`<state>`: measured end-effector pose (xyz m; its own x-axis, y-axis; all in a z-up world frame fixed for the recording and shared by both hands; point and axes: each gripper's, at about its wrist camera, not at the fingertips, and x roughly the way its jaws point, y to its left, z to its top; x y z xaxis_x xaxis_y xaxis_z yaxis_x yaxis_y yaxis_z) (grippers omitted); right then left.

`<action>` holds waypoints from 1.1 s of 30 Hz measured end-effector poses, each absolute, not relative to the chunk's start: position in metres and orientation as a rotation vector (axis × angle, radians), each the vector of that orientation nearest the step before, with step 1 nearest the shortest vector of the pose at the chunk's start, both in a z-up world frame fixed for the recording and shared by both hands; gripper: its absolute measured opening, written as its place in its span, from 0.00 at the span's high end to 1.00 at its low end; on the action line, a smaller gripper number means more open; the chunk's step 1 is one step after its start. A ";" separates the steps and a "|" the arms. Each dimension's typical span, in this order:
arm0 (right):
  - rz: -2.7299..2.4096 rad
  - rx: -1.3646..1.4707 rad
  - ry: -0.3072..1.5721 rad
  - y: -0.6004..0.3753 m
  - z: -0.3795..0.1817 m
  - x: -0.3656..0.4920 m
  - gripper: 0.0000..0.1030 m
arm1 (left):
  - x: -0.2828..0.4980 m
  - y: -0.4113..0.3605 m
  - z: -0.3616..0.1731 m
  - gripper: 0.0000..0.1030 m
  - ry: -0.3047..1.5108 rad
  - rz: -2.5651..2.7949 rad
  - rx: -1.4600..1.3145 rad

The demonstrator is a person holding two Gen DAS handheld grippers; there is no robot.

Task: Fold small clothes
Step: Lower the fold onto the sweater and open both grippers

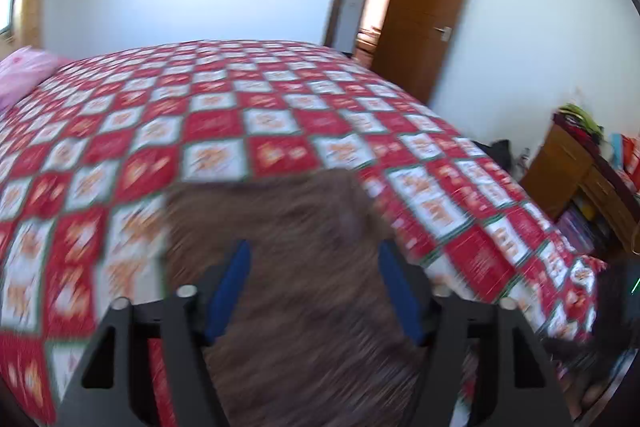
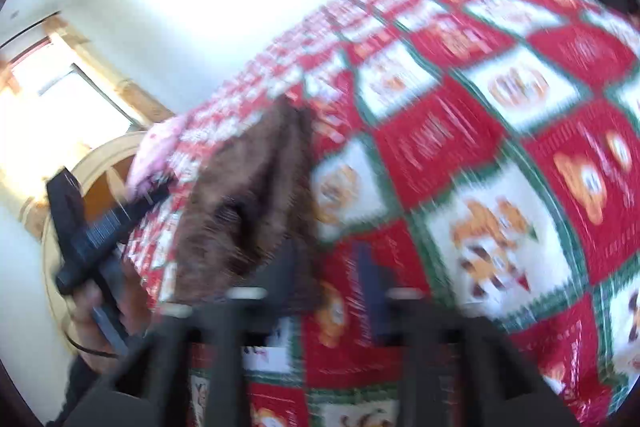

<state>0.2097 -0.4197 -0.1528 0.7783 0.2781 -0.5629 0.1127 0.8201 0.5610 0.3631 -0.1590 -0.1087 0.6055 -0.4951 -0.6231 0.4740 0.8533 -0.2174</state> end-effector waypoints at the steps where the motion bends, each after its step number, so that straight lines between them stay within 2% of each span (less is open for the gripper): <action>1: 0.117 0.598 0.672 -0.412 -0.147 0.213 0.36 | 0.359 -0.152 -0.116 0.29 0.736 -0.544 -0.043; 6: 0.214 0.433 0.721 -0.360 -0.137 0.247 0.38 | 0.348 -0.124 -0.163 0.29 0.843 -0.481 -0.078; 8: 0.184 0.383 0.806 -0.347 -0.146 0.264 0.65 | 0.344 -0.123 -0.173 0.29 0.848 -0.476 -0.076; 9: 0.164 0.379 0.851 -0.346 -0.153 0.268 0.94 | 0.343 -0.122 -0.173 0.29 0.844 -0.480 -0.079; 11: 0.105 0.406 0.886 -0.354 -0.163 0.268 0.94 | 0.342 -0.125 -0.170 0.24 0.826 -0.481 -0.063; 15: 0.063 0.486 0.909 -0.381 -0.182 0.247 0.95 | 0.336 -0.129 -0.176 0.20 0.831 -0.500 -0.038; 17: 0.070 0.481 0.905 -0.382 -0.177 0.245 0.95 | 0.330 -0.130 -0.177 0.11 0.821 -0.521 -0.011; 19: 0.077 0.506 0.894 -0.382 -0.168 0.251 0.93 | 0.328 -0.133 -0.178 0.09 0.820 -0.523 0.012; 20: 0.074 0.506 0.868 -0.383 -0.161 0.255 0.91 | 0.329 -0.134 -0.179 0.09 0.827 -0.526 0.016; 21: 0.055 0.487 0.839 -0.384 -0.150 0.258 0.82 | 0.330 -0.134 -0.180 0.09 0.830 -0.527 0.011; 22: 0.044 0.474 0.803 -0.385 -0.139 0.262 0.67 | 0.330 -0.132 -0.180 0.09 0.829 -0.528 0.002; 23: 0.051 0.478 0.771 -0.387 -0.130 0.268 0.62 | 0.329 -0.131 -0.180 0.09 0.827 -0.527 -0.004; 26: 0.049 0.436 0.751 -0.384 -0.117 0.299 0.59 | 0.328 -0.130 -0.180 0.08 0.823 -0.522 -0.007; 30: 0.068 0.359 0.850 -0.377 -0.133 0.357 0.60 | 0.327 -0.131 -0.181 0.07 0.821 -0.519 0.002; 31: 0.073 0.357 0.887 -0.376 -0.141 0.368 0.61 | 0.327 -0.131 -0.182 0.06 0.820 -0.519 0.003; 32: 0.086 0.359 0.922 -0.373 -0.150 0.378 0.69 | 0.327 -0.131 -0.182 0.06 0.820 -0.518 0.005; 33: 0.080 0.345 0.935 -0.372 -0.154 0.381 0.97 | 0.327 -0.131 -0.182 0.06 0.819 -0.519 0.004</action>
